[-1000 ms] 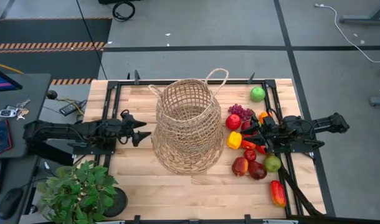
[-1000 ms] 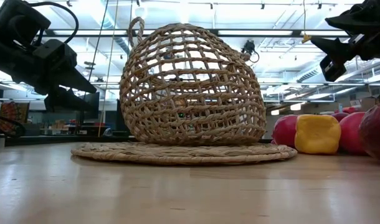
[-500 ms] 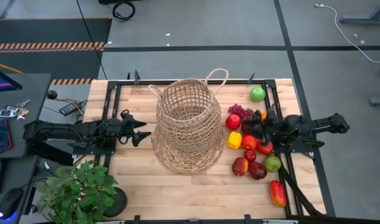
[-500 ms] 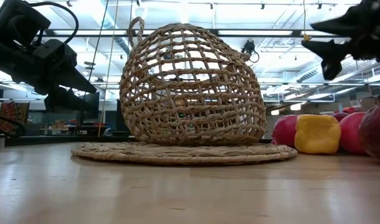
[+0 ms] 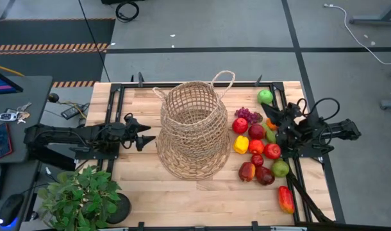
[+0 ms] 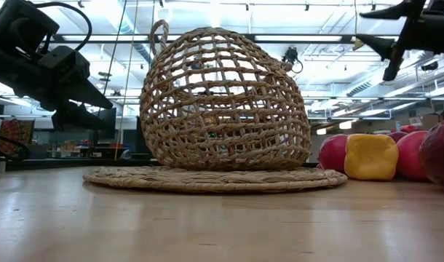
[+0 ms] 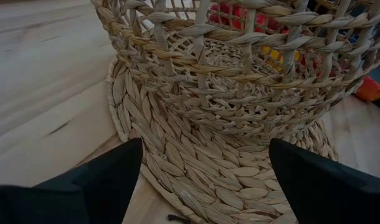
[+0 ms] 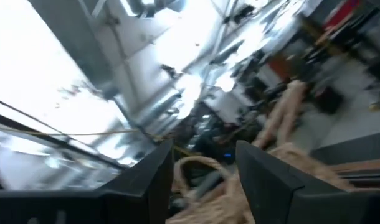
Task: Build produce basket
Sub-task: Put the bell pepper into the brown basket
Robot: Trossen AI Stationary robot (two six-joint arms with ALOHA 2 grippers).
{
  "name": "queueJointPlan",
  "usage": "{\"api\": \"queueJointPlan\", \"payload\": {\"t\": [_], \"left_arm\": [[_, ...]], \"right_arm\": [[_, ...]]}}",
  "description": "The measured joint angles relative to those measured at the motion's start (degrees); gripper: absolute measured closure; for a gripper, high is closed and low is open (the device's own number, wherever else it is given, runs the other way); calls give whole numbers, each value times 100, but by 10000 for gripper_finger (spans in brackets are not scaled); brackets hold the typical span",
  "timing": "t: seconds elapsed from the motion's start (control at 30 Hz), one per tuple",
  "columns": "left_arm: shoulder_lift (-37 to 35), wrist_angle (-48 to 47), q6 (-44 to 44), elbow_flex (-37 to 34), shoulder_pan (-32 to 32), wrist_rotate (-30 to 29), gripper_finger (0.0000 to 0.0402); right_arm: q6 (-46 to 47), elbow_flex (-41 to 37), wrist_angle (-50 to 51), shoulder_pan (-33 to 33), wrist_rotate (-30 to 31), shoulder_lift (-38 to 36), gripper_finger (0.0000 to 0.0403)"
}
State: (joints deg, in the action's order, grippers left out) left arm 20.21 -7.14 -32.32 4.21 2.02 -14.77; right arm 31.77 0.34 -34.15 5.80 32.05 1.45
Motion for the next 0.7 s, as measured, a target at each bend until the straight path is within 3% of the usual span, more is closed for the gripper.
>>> {"api": "queueJointPlan", "payload": {"t": [0.13,0.27,0.33,0.5,0.7], "left_arm": [[2,0,0,0,-2,0,45],[2,0,0,0,0,0,45],[0,0,2,0,0,-2,45],[2,0,0,0,-2,0,45],[2,0,2,0,-2,-1,45]], "right_arm": [[356,2,-92,0,-346,0,224],[1011,21,-45,-13,-98,46,224],[1027,247,358,-14,-474,74,224],[1236,1323,3120,10,-557,491,226],[1367,2689,5601,-69,-574,1413,226]]}}
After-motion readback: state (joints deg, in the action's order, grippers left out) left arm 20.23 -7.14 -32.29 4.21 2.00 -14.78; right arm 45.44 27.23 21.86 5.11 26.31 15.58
